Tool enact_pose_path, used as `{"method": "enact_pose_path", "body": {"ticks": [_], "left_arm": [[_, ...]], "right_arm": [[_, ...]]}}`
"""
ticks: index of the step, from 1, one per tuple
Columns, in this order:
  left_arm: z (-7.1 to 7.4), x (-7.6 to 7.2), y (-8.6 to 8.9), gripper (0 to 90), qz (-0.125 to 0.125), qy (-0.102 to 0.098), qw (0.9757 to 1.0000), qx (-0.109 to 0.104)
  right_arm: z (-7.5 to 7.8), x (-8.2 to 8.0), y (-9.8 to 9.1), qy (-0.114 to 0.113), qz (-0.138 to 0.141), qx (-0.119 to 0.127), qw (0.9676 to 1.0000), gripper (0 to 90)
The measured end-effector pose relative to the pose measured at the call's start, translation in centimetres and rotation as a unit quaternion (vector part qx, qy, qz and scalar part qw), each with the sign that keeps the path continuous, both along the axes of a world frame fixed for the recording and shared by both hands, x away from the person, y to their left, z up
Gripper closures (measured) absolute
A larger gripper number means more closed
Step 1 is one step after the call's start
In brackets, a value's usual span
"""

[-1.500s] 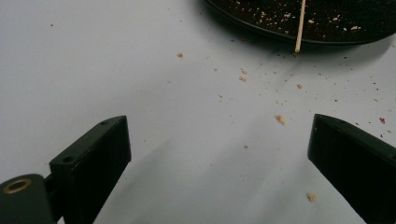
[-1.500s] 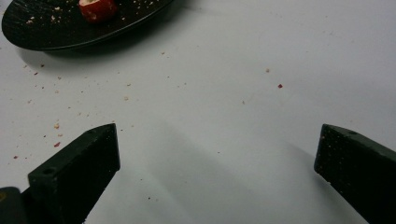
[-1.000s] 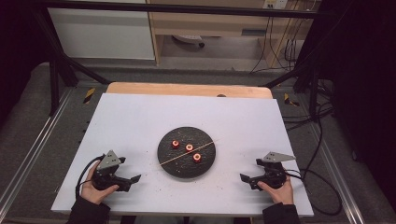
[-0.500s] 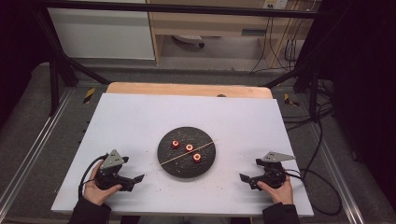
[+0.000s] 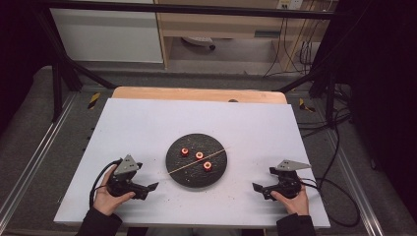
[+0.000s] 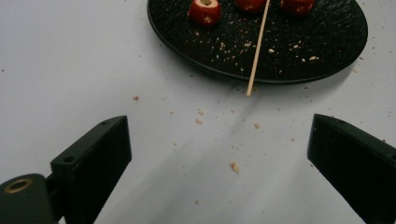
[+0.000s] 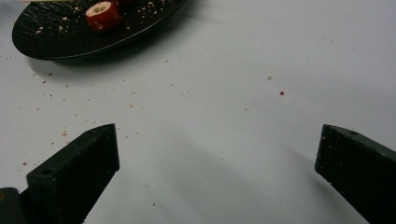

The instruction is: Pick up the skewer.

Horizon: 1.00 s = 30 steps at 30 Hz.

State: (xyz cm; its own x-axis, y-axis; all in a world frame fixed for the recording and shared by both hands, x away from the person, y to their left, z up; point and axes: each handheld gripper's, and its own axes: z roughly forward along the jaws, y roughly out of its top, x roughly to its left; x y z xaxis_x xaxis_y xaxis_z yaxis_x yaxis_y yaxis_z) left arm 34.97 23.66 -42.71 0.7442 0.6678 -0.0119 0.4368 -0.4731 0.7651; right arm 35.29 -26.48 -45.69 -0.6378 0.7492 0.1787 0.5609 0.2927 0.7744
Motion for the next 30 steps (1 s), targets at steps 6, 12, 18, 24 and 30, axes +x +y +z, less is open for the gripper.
{"method": "enact_pose_path", "body": {"ticks": [6, 12, 18, 24, 30], "left_arm": [[0.6, 0.3, -0.8, 5.8, -0.006, -0.004, 1.0000, 0.002], [1.1, 0.7, -1.7, 5.6, -0.013, -0.004, 0.9998, 0.012], [1.8, 1.3, -2.8, 5.6, -0.018, -0.003, 0.9996, 0.021], [2.2, 1.9, -4.2, 5.6, -0.024, -0.003, 0.9992, 0.030], [2.3, 2.5, -5.6, 6.1, -0.031, 0.002, 0.9985, 0.046]], "right_arm": [[0.0, 0.0, 0.0, 0.000, 0.000, 0.001, 1.0000, 0.8], [0.0, 0.0, 0.0, 0.000, 0.000, -0.001, 1.0000, 0.8], [0.1, 0.0, 0.0, 0.000, 0.001, -0.001, 1.0000, 0.8], [0.0, -0.1, 0.0, 0.001, -0.001, -0.002, 1.0000, 0.8], [0.0, 0.0, 0.1, 0.002, 0.001, -0.001, 1.0000, 0.9]]}}
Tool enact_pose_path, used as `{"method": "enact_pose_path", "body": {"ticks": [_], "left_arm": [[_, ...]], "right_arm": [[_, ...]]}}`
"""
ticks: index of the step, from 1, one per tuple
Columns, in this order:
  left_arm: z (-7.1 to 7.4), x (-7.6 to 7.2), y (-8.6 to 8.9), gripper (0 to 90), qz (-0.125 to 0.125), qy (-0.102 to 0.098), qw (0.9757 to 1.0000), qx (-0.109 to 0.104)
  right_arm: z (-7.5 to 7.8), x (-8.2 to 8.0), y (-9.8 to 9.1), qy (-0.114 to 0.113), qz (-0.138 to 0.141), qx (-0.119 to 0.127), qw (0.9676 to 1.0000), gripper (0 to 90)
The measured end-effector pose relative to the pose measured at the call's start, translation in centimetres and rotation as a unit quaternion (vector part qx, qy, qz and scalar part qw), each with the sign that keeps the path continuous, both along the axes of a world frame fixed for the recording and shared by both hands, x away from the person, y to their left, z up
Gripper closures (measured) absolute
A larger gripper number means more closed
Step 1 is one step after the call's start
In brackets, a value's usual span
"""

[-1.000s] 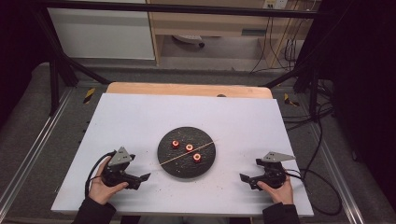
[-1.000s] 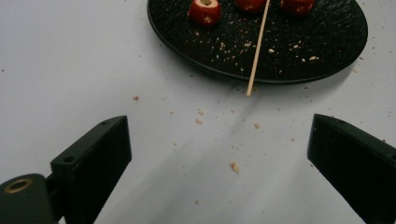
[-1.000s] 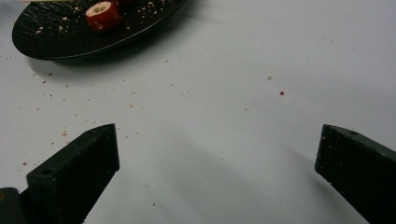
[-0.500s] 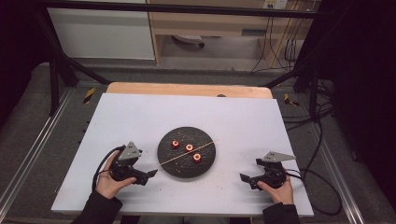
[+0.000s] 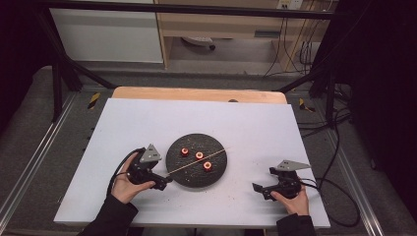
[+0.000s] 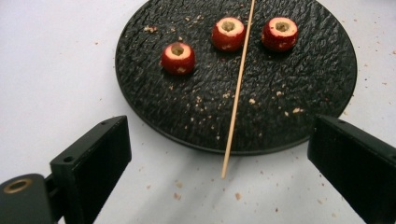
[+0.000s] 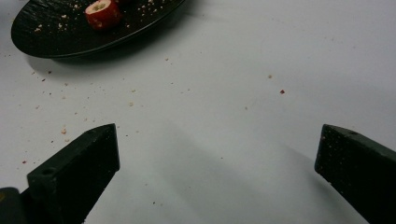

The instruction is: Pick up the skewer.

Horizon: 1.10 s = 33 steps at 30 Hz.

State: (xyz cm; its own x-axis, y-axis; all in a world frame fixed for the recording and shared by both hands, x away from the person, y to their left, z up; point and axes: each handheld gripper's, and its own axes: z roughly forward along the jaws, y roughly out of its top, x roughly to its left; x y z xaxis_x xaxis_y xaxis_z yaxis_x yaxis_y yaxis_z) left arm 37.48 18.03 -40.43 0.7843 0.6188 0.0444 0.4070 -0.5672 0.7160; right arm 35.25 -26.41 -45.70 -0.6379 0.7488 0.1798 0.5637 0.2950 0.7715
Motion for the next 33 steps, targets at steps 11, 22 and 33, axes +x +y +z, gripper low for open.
{"method": "enact_pose_path", "body": {"ticks": [11, 22, 33], "left_arm": [[-0.1, 1.3, -2.2, 11.5, -0.002, 0.019, 0.9997, 0.017], [-0.7, 2.4, -3.7, 22.6, -0.009, 0.033, 0.9988, 0.034], [-1.3, 3.3, -5.0, 37.9, -0.025, 0.050, 0.9964, 0.064]], "right_arm": [[0.0, 0.0, 0.0, 0.001, 0.001, 0.000, 1.0000, 0.9], [0.0, 0.0, 0.0, 0.002, 0.002, -0.001, 1.0000, 0.9], [0.0, 0.0, 0.0, 0.004, 0.005, -0.003, 1.0000, 0.9]]}}
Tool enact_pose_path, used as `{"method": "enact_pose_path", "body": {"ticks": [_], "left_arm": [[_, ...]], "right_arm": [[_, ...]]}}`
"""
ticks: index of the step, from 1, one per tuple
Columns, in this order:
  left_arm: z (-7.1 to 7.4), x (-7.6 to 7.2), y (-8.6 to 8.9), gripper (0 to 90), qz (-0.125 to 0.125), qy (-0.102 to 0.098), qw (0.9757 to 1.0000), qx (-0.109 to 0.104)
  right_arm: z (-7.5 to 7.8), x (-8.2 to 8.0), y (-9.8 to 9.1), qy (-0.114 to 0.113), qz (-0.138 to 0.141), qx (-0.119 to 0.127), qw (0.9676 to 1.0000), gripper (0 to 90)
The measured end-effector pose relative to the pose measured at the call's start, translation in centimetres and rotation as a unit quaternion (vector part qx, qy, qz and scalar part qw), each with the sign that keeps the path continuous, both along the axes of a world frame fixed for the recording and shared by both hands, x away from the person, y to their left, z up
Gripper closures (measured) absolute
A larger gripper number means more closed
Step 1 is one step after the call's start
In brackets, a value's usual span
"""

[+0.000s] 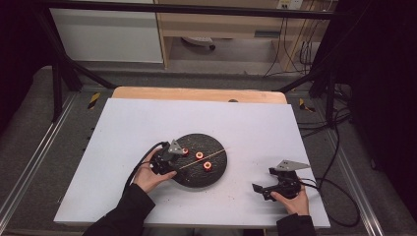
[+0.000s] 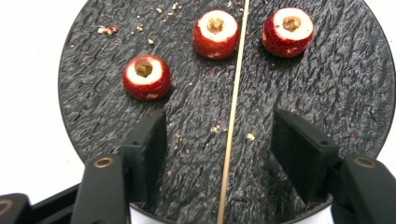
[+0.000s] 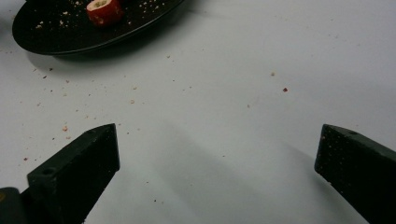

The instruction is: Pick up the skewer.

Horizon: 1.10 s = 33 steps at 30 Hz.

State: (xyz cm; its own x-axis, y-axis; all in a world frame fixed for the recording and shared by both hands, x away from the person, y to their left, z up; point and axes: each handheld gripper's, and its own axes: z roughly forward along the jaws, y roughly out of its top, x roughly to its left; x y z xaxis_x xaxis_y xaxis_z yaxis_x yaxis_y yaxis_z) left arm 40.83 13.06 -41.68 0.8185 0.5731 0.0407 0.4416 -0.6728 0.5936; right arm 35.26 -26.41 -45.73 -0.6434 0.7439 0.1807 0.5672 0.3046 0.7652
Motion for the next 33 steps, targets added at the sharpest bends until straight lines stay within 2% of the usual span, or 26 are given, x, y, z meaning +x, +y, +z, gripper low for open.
{"method": "enact_pose_path", "body": {"ticks": [6, 11, 18, 19, 22, 33], "left_arm": [[-0.2, 0.3, -0.4, 46.5, -0.005, 0.007, 0.9999, 0.008], [-0.2, 0.4, -0.7, 59.5, -0.012, 0.016, 0.9997, 0.015], [-0.2, 0.5, -1.3, 69.1, -0.020, 0.024, 0.9991, 0.028], [-0.2, 0.5, -1.3, 72.8, -0.022, 0.025, 0.9990, 0.029], [-0.2, 0.6, -1.5, 75.7, -0.023, 0.027, 0.9987, 0.037], [-0.3, 0.5, -1.7, 87.0, -0.026, 0.028, 0.9983, 0.044]], "right_arm": [[0.0, 0.0, 0.0, 0.000, 0.000, 0.001, 1.0000, 0.9], [0.0, 0.0, 0.0, 0.000, 0.000, 0.001, 1.0000, 0.9], [0.0, 0.0, 0.0, 0.001, 0.000, 0.002, 1.0000, 0.9], [0.0, 0.0, 0.0, 0.001, 0.000, 0.002, 1.0000, 0.8], [0.0, 0.0, 0.0, 0.001, 0.001, 0.002, 1.0000, 0.8], [0.0, 0.0, 0.0, 0.004, 0.001, 0.001, 1.0000, 0.8]]}}
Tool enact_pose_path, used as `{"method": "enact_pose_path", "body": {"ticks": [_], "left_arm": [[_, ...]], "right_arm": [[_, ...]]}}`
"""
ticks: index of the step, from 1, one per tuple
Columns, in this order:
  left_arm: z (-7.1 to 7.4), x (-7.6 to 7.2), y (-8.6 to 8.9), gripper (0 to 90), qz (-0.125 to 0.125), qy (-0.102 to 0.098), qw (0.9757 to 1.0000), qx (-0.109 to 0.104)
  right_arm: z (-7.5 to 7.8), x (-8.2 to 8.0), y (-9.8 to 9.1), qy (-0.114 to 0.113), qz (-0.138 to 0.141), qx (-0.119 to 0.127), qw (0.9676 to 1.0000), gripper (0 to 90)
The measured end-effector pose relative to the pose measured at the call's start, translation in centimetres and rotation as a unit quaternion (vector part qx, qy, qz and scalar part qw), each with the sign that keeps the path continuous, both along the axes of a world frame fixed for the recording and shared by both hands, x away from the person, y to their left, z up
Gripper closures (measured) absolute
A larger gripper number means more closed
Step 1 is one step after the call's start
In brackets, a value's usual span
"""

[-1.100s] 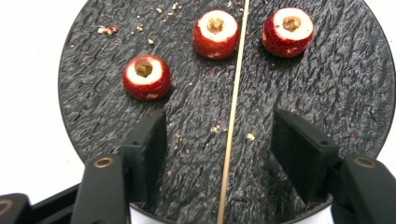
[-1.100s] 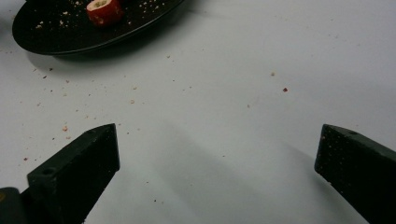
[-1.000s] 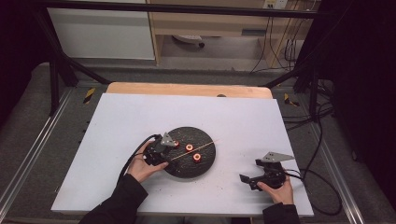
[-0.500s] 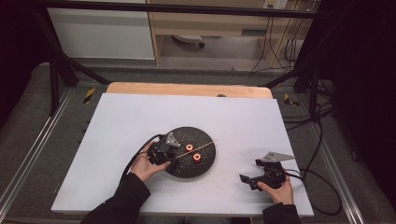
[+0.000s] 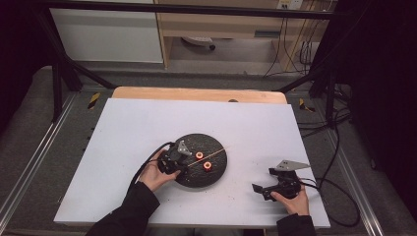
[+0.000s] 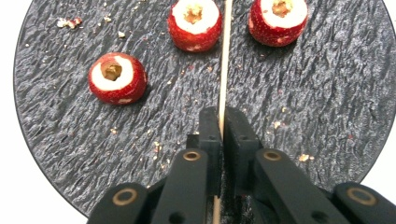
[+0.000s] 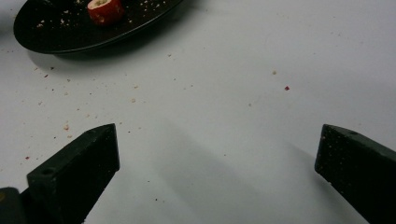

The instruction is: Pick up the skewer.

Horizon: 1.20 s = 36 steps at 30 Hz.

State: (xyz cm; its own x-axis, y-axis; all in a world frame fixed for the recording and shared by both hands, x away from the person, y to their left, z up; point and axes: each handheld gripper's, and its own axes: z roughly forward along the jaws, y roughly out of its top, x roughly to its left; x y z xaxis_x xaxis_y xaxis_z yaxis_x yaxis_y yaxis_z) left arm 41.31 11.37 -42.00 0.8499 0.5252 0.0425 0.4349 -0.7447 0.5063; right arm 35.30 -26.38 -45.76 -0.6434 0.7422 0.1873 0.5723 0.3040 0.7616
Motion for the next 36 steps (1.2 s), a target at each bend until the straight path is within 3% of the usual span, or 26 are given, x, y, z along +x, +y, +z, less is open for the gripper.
{"method": "enact_pose_path", "body": {"ticks": [8, 16, 28, 36], "left_arm": [[0.1, -0.1, 0.0, 87.5, -0.003, -0.003, 1.0000, 0.003], [0.5, -0.5, 0.3, 87.9, -0.004, -0.010, 0.9999, -0.009], [1.2, -1.8, 1.7, 87.9, 0.015, -0.022, 0.9986, -0.045], [1.1, -2.9, 3.3, 87.9, 0.036, -0.028, 0.9956, -0.082]], "right_arm": [[0.0, 0.0, 0.0, 0.000, 0.000, 0.001, 1.0000, 0.9], [0.0, -0.1, 0.0, 0.002, -0.002, 0.001, 1.0000, 0.8], [0.0, 0.0, 0.1, 0.004, -0.003, -0.002, 1.0000, 0.8], [-0.1, 0.0, 0.1, 0.005, -0.005, -0.002, 1.0000, 0.8]]}}
